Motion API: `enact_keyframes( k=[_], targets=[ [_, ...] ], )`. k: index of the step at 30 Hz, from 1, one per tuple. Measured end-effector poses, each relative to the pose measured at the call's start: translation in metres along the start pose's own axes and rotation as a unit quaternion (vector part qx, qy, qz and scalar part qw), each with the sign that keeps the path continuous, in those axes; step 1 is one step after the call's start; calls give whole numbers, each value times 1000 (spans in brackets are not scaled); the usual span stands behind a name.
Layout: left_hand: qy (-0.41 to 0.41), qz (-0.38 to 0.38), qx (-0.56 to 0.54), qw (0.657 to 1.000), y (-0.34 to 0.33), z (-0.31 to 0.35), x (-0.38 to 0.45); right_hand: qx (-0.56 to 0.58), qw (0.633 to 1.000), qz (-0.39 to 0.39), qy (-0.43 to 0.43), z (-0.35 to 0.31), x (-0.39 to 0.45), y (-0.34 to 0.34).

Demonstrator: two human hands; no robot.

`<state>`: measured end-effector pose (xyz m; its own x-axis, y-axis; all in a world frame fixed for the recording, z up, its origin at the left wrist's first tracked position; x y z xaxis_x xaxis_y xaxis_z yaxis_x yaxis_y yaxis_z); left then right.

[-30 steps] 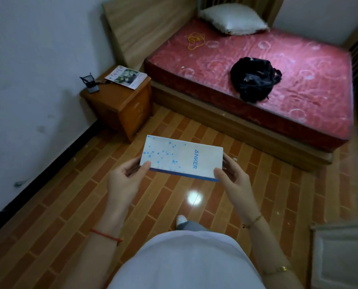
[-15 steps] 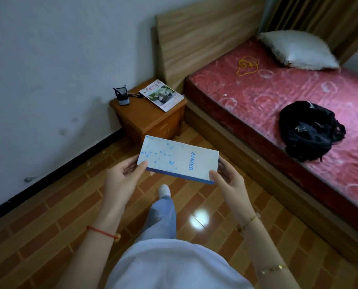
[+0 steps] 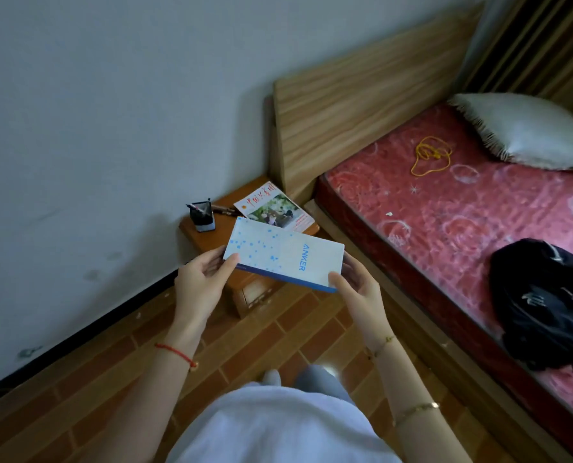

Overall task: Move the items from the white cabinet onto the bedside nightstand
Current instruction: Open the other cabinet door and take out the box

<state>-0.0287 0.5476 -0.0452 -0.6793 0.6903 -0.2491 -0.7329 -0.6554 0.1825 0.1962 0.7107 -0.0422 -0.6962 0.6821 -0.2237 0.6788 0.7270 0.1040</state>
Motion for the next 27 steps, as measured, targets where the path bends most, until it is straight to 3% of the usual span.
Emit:
enact_keyframes(
  k=[16,22,27],
  targets=[
    [91,46,38,994,-55,-19,316,-50,993,-65,-86,35,332,45],
    [125,31,54,990,-66,-67,414,-76,983,-88,-141,88,434,37],
    [158,32,48,986,-75,-150,472,-88,972,-108,-187,172,505,22]
  ],
)
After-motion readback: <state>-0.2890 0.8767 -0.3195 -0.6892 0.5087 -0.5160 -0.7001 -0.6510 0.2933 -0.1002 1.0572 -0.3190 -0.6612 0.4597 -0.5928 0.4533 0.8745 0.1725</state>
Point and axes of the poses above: each hand's wrist, its own x-axis towards the middle knuckle, its own y-axis out of the back of the hand, z = x × y, the point moved 6 cm from there along x, towards the middle knuckle, and after that the axes turned 14 degrees about -z, right-handed, at the moved point
